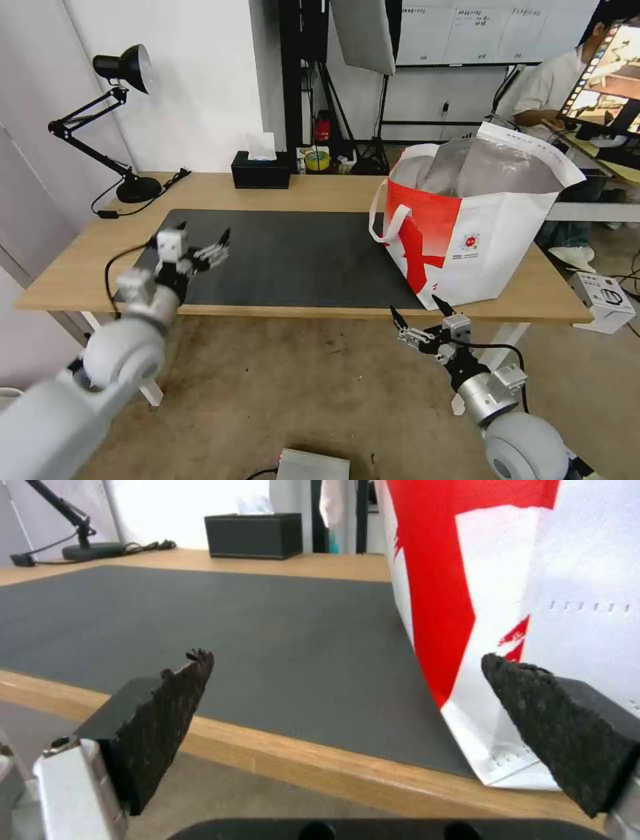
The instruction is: Pick up the trash from the table and place it into the takeout bag.
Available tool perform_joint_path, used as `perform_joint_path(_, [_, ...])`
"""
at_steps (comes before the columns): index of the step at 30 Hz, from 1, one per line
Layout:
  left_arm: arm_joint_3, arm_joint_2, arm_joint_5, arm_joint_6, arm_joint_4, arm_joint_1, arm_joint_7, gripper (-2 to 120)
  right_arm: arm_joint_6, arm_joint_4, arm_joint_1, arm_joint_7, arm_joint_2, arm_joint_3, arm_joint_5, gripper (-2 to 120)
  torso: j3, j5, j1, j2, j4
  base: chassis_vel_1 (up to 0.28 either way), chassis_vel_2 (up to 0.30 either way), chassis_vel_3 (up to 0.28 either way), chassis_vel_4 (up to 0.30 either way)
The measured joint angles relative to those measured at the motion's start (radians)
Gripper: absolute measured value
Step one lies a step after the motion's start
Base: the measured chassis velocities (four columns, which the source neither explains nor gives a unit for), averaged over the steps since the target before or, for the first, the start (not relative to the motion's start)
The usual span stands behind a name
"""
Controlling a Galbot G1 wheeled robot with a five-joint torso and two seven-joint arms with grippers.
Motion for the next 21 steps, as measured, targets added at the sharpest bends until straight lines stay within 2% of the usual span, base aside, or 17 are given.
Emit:
perform_joint_path(7, [-0.115, -0.116, 0.077, -0.112, 0.025, 0.197, 0.042, 100, 0.000, 0.000, 0.000, 0.000, 0.000, 0.000, 0.000, 100, 0.000, 0.0000, 0.000, 0.000, 0.0001, 0.000, 0.000, 0.000, 0.000])
perform_joint_path(15, [-0.140, -0.167, 0.091, -0.132, 0.003, 0.278, 0.047, 100, 0.000, 0.000, 0.000, 0.000, 0.000, 0.000, 0.000, 100, 0.000, 0.0002, 0.000, 0.000, 0.0000, 0.000, 0.000, 0.000, 0.000])
perform_joint_path(21, [-0.141, -0.173, 0.087, -0.132, -0.008, 0.287, 0.046, 100, 0.000, 0.000, 0.000, 0.000, 0.000, 0.000, 0.000, 100, 0.000, 0.0002, 0.000, 0.000, -0.0001, 0.000, 0.000, 0.000, 0.000])
